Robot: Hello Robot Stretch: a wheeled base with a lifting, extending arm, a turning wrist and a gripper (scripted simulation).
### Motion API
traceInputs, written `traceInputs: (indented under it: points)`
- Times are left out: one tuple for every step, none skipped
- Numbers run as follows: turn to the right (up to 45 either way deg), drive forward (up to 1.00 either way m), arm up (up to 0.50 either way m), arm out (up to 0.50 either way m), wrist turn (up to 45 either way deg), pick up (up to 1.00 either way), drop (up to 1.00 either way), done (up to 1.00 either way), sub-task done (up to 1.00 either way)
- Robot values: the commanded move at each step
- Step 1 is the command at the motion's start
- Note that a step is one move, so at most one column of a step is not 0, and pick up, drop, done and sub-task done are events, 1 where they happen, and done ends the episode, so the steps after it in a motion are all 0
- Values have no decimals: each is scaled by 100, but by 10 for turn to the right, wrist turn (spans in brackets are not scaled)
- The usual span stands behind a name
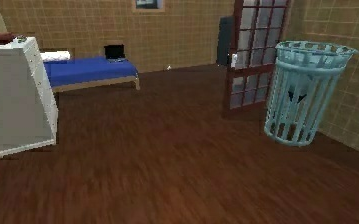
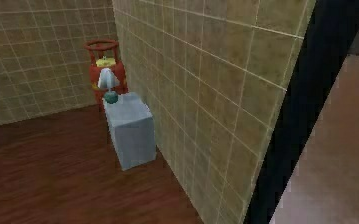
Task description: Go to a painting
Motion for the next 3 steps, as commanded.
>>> traceInputs:
  points:
    - [-240, 0, 0, 0, 0, 0, 0, 0, 0]
    - [0, 10, 0, 0, 0, 0, 0, 0, 0]
    - [210, 0, 0, 0, 0, 0, 0, 0, 0]
